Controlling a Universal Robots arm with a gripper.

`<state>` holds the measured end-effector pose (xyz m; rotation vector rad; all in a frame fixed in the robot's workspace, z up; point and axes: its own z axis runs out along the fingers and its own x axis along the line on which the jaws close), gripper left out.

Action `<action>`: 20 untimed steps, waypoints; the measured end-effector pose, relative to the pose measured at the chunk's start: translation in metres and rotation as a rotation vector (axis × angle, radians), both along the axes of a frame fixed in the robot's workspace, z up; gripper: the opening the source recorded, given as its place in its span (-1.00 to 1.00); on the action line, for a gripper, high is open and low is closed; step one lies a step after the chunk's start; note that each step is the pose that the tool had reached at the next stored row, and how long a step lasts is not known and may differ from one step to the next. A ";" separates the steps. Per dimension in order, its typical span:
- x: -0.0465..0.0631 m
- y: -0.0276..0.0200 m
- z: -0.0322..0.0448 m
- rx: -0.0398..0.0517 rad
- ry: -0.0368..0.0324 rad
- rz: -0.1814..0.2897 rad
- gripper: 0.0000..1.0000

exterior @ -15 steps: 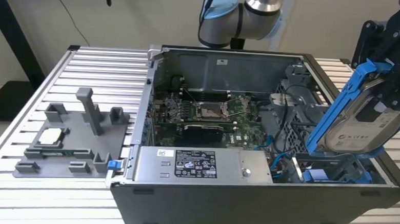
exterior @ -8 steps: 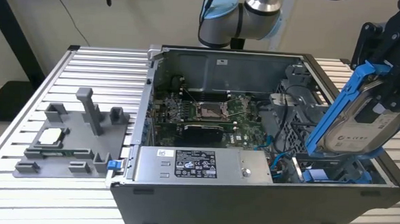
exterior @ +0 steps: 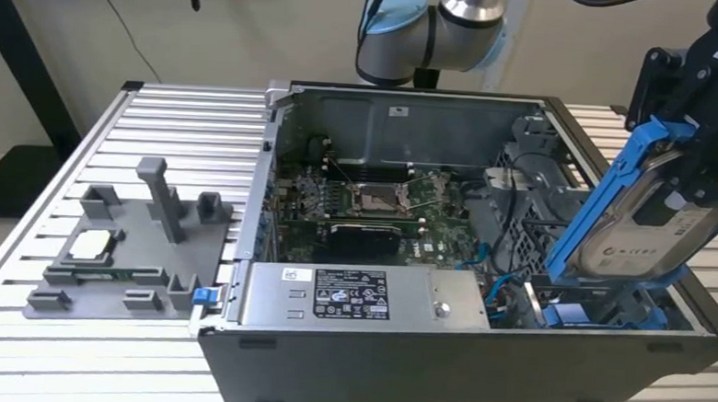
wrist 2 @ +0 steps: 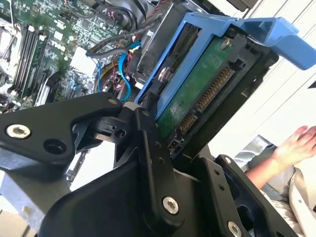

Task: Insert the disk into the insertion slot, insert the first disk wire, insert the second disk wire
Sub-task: 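Insert the disk into the insertion slot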

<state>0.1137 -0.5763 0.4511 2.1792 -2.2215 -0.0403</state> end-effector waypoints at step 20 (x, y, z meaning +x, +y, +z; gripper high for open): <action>0.000 -0.0002 -0.0125 0.0088 0.0000 -0.001 -1.00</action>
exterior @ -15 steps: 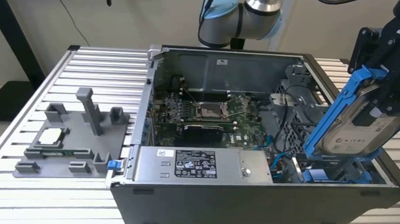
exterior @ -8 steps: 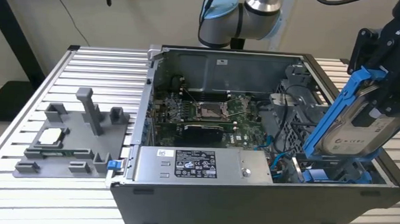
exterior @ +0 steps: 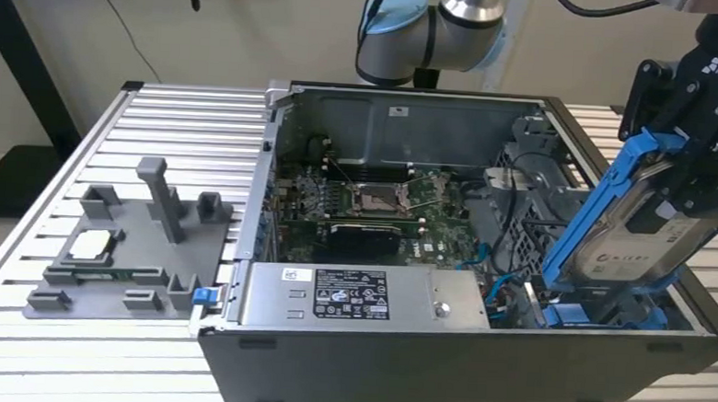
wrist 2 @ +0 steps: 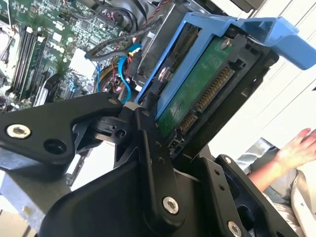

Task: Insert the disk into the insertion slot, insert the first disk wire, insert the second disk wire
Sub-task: 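Insert the disk into the insertion slot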

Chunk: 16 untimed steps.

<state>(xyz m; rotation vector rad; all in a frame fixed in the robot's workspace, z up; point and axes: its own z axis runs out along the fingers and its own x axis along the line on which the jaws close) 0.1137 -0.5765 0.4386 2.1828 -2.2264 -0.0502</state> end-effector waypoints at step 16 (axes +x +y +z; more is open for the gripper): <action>0.003 -0.0004 -0.0139 0.0279 -0.0003 0.000 -1.00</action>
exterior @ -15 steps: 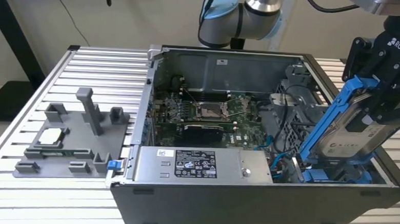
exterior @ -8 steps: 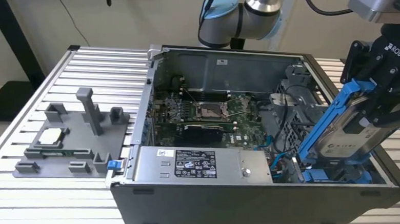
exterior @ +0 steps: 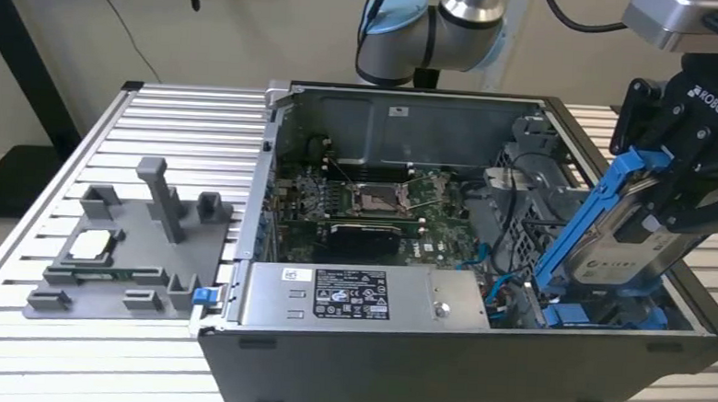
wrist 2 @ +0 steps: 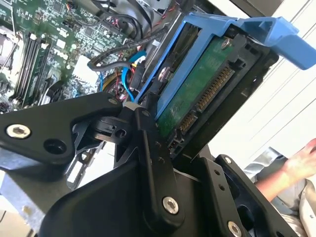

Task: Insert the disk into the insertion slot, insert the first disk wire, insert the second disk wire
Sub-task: 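Insert the disk into the insertion slot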

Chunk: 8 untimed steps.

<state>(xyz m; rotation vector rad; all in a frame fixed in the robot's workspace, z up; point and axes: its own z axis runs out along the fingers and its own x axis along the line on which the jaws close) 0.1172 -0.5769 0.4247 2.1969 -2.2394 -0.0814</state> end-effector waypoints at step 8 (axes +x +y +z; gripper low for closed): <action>0.000 0.0000 -0.0006 0.0001 0.0000 0.000 -1.00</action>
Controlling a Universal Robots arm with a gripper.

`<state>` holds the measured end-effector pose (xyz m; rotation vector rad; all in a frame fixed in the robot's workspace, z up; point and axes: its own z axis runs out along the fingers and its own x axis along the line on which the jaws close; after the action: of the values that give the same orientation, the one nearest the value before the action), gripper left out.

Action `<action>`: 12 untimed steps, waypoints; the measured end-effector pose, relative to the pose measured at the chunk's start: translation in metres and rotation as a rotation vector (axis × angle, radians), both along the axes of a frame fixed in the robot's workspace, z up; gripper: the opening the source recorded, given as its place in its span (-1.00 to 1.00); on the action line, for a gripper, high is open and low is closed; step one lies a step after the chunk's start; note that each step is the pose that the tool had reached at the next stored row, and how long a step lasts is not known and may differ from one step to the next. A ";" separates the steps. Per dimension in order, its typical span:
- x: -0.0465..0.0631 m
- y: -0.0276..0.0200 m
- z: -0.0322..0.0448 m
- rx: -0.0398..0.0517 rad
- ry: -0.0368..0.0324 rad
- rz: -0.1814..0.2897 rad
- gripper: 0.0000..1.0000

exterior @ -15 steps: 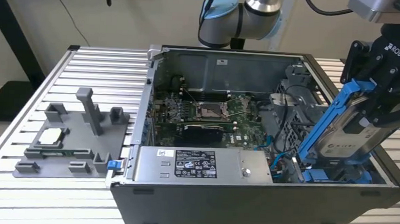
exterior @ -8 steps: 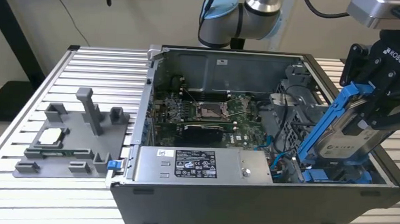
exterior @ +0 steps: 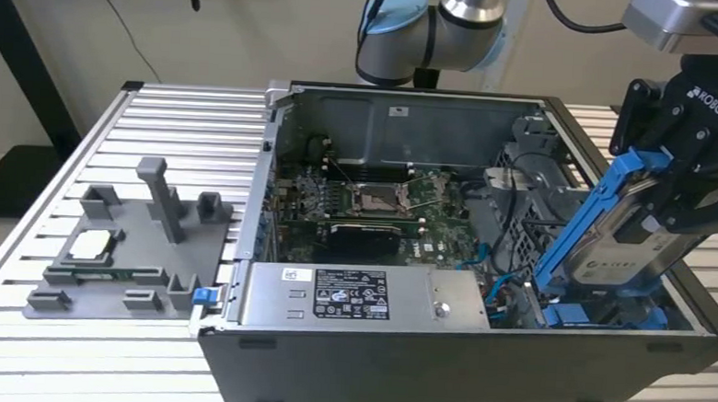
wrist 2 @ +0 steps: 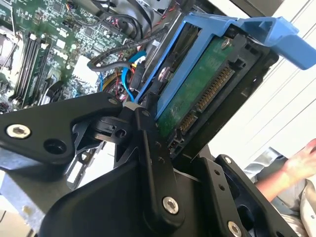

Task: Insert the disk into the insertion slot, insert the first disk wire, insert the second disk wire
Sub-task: 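Insert the disk into the insertion slot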

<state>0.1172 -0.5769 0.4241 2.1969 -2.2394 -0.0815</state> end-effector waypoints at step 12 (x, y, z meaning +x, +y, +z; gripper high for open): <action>0.001 0.0000 -0.0062 0.0009 -0.0007 0.000 -1.00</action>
<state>0.1182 -0.5769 0.4179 2.1978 -2.2401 -0.0818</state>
